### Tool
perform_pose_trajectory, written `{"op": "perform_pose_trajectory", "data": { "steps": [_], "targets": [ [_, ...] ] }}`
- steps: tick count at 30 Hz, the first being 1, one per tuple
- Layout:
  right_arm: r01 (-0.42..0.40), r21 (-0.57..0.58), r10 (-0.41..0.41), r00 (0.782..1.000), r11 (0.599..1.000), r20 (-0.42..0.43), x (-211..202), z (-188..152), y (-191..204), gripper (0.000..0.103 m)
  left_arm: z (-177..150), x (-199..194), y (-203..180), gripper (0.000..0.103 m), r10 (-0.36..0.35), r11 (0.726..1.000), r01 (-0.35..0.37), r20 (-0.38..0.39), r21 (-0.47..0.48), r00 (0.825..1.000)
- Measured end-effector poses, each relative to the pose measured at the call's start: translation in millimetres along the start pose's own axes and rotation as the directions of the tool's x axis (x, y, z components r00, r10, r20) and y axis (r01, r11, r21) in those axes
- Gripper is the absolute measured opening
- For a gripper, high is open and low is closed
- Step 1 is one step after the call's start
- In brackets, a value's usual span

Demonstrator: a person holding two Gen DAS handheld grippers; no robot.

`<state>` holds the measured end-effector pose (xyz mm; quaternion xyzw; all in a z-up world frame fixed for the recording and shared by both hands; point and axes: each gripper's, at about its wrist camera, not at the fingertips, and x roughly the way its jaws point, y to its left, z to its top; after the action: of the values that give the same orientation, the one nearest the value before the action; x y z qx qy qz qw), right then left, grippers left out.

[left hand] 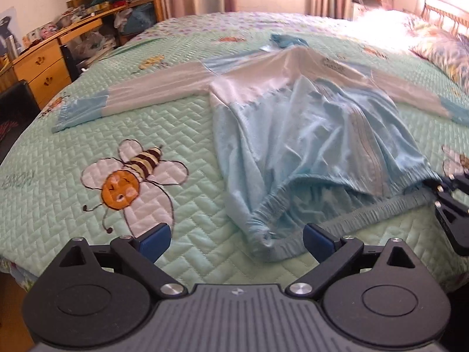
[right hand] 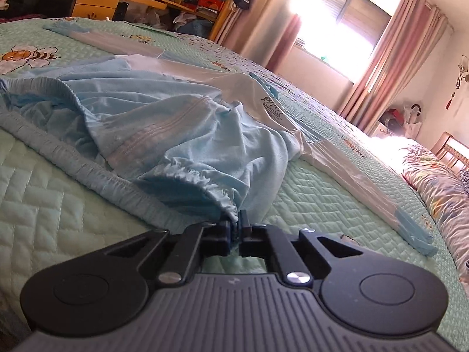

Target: Fold clothes

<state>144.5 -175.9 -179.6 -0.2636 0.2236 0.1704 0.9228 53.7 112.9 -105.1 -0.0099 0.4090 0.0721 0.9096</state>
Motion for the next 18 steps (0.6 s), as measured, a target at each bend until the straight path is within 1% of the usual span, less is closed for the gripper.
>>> {"op": "perform_pose_trajectory", "data": {
  "steps": [1, 3, 6, 9, 11, 12, 13, 14, 16, 18],
  "targets": [
    [0.002, 0.004, -0.002, 1.0, 1.0, -0.006, -3.9, -1.9, -4.4, 0.005, 1.4, -2.5, 4.8, 0.101, 0.005, 1.0, -0.005, 0.011, -0.023, 1.0],
    [0.009, 0.017, -0.009, 1.0, 1.0, -0.019, -12.5, -7.0, -14.0, 0.005, 4.8, -6.8, 16.5, 0.101, 0.021, 0.997, -0.019, 0.033, -0.08, 0.999],
    [0.012, 0.075, -0.008, 0.999, 0.997, -0.048, -25.8, -18.5, -30.2, 0.005, 7.3, -9.2, 30.4, 0.101, 0.045, 0.99, -0.039, 0.042, -0.136, 0.998],
    [-0.024, 0.236, 0.05, 0.993, 0.971, -0.105, -26.4, -36.3, -44.9, 0.005, 7.1, -6.5, 36.3, 0.101, 0.06, 0.986, -0.054, 0.031, -0.159, 0.998],
    [-0.024, 0.314, 0.058, 0.993, 0.949, -0.098, -26.8, -44.0, -48.5, 0.005, 5.6, -4.2, 36.5, 0.101, 0.057, 0.985, -0.054, 0.017, -0.164, 0.998],
    [-0.018, 0.334, 0.052, 0.994, 0.942, -0.093, -27.0, -44.9, -49.1, 0.007, 4.9, -3.3, 35.7, 0.101, 0.056, 0.986, -0.053, 0.013, -0.16, 0.998],
    [-0.01, 0.345, 0.043, 0.995, 0.938, -0.089, -27.1, -44.6, -49.3, 0.011, 4.3, -3.0, 34.3, 0.101, 0.057, 0.987, -0.055, 0.011, -0.152, 0.998],
    [-0.009, 0.352, 0.041, 0.996, 0.936, -0.083, -27.7, -44.4, -50.5, 0.011, 3.2, -3.3, 32.9, 0.101, 0.062, 0.988, -0.059, 0.011, -0.143, 0.998],
    [-0.009, 0.345, 0.041, 0.996, 0.938, -0.083, -27.7, -44.8, -53.7, 0.022, 2.0, -2.9, 32.1, 0.101, 0.067, 0.989, -0.065, 0.012, -0.135, 0.998],
    [-0.015, 0.306, 0.048, 0.994, 0.952, -0.1, -25.4, -47.1, -54.2, 0.022, 1.3, -0.7, 34.6, 0.101, 0.059, 0.988, -0.058, 0.004, -0.145, 0.998]
  ]
}}
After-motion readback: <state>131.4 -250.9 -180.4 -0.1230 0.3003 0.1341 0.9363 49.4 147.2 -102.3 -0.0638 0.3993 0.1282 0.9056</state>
